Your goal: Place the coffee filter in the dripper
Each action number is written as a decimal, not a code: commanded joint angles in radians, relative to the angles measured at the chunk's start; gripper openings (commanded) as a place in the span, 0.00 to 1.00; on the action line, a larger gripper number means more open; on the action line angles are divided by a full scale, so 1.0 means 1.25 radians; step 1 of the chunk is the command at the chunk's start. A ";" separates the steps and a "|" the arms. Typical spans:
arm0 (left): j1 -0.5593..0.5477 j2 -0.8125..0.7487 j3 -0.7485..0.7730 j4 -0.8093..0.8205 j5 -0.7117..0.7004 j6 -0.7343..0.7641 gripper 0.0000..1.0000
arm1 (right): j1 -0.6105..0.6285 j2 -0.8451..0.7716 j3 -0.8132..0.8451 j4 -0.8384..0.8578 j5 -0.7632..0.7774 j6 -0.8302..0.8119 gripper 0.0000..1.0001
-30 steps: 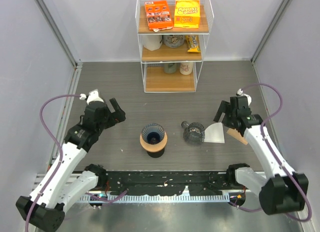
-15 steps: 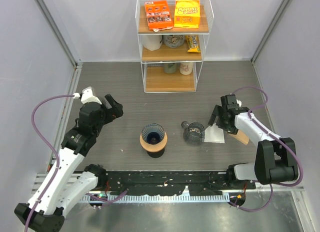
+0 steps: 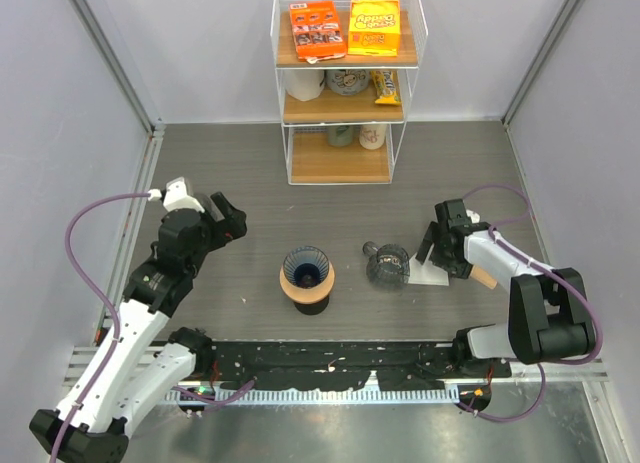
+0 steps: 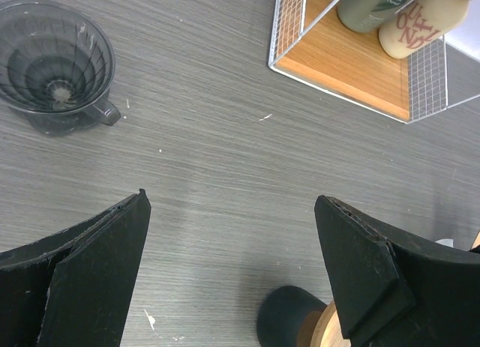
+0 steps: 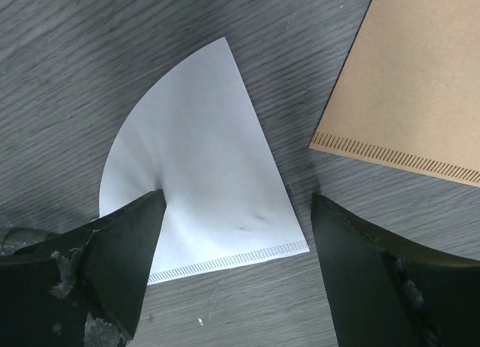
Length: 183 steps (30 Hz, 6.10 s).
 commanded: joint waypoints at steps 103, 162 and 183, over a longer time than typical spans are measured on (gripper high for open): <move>-0.483 0.364 0.161 0.429 0.156 0.072 0.20 | 0.596 -0.468 0.051 0.383 0.161 0.314 0.07; -0.476 0.229 0.206 0.295 0.381 0.366 1.00 | 0.595 -0.604 0.147 0.195 -0.295 -0.142 0.05; -0.471 0.224 0.106 0.475 0.543 0.201 0.81 | 0.596 -0.588 -0.007 0.661 -0.246 0.062 0.05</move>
